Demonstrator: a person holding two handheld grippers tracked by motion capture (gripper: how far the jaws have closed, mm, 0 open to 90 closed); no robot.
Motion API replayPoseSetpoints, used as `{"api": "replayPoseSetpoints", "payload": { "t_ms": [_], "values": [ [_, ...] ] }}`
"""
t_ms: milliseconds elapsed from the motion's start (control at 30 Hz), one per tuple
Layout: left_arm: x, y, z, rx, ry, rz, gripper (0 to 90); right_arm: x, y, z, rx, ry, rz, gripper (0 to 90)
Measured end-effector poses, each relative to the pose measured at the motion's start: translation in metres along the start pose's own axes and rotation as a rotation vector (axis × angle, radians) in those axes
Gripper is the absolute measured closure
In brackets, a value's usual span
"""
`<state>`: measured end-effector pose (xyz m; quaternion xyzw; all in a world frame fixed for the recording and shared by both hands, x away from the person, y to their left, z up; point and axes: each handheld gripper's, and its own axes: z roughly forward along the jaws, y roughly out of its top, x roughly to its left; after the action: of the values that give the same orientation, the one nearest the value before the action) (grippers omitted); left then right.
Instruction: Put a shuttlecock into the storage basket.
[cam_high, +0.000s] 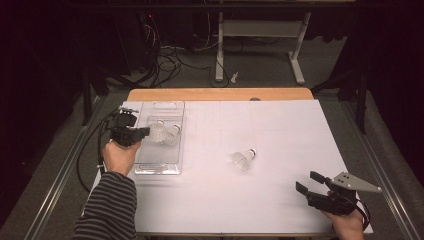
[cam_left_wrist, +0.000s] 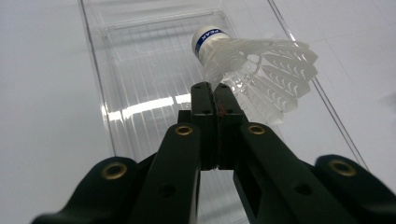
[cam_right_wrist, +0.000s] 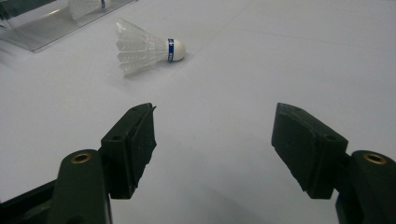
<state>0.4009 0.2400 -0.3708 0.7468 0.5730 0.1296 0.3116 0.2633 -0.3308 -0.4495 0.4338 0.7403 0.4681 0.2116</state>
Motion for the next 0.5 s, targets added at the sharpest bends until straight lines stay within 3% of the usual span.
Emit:
{"api": "replayPoseSetpoints", "payload": {
  "t_ms": [500],
  "values": [
    [0.01,0.003,0.015,0.016,0.043,-0.026,89.4,0.0,0.0,0.0,0.001,0.002,0.003,30.8]
  ]
}}
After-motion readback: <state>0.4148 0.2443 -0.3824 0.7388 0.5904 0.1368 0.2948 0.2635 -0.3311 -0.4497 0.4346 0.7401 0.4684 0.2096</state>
